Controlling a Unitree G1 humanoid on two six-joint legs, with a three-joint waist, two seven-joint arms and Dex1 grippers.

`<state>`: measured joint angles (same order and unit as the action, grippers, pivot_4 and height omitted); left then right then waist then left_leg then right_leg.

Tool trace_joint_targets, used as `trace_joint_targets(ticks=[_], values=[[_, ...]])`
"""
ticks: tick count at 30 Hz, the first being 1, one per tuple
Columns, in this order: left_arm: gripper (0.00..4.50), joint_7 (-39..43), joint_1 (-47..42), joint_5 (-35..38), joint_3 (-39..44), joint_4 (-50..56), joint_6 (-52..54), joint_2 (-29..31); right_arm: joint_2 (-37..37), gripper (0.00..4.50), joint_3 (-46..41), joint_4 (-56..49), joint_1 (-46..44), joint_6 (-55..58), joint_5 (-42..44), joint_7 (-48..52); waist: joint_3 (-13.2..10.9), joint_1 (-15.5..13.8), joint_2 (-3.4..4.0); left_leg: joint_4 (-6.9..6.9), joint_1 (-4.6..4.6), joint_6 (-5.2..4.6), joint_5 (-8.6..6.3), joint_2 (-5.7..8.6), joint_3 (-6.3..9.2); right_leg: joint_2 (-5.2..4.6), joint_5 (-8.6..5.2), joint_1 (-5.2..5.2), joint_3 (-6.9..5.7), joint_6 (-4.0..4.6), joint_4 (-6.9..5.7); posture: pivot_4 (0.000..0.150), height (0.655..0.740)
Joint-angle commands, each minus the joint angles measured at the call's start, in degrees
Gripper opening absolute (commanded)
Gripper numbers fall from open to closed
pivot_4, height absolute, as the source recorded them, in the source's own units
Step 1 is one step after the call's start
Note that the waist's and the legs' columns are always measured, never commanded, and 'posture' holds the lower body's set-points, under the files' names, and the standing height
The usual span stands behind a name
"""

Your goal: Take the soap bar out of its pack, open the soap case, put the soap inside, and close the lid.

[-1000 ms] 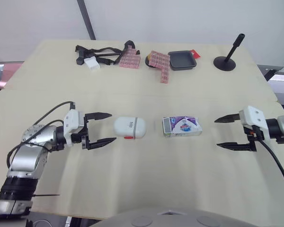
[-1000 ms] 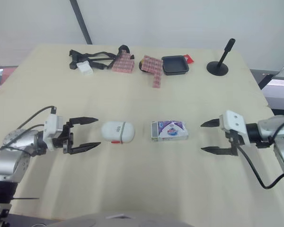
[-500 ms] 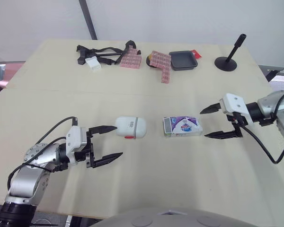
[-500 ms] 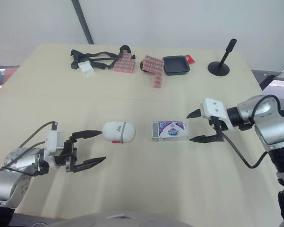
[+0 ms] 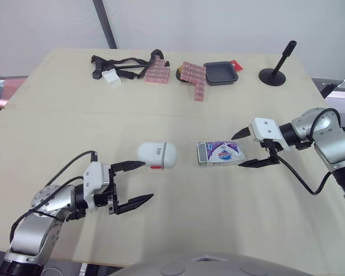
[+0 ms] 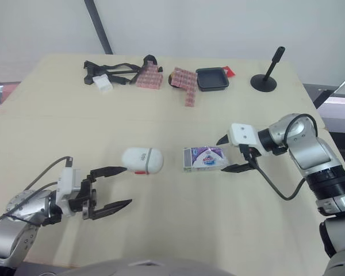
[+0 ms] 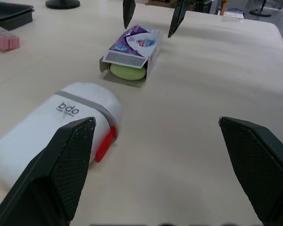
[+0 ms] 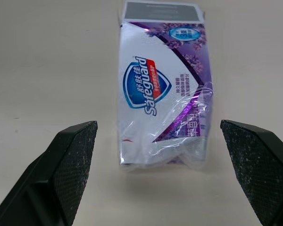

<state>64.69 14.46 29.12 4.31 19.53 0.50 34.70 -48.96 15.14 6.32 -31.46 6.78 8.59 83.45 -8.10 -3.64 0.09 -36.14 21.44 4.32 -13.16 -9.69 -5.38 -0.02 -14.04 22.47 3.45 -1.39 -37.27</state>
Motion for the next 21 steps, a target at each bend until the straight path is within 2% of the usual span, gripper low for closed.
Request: trace_joint_targets(ticks=[1,12,21], values=[[4.48,-1.32,0.12,0.57,0.01,3.04,0.10,-0.16,0.36,4.50,-0.47,0.33,-1.58,-1.17,-0.34,0.48,0.00,0.01,0.00,0.00,0.00,0.00,0.00,0.00,0.00,0.00,0.00,0.00,0.00,0.00,0.00,0.150,0.7400],[4.48,-0.73,0.53,0.51,-1.08,3.71,-0.52,0.32,2.83,4.50,0.26,4.91,-2.69,-2.93,-2.14,0.32,0.00,0.45,0.00,-0.01,0.00,0.02,0.01,0.00,0.00,0.01,0.00,-0.01,0.01,0.00,-0.05,0.150,0.7400],[4.48,-0.32,1.32,-0.17,-1.40,4.07,-1.57,0.32,3.65,4.50,-0.20,3.67,-0.59,-2.12,-1.83,-0.63,0.00,0.44,0.01,-0.03,0.00,0.02,0.01,0.00,-0.01,0.00,0.00,-0.02,0.00,0.00,-0.06,0.150,0.7400]])
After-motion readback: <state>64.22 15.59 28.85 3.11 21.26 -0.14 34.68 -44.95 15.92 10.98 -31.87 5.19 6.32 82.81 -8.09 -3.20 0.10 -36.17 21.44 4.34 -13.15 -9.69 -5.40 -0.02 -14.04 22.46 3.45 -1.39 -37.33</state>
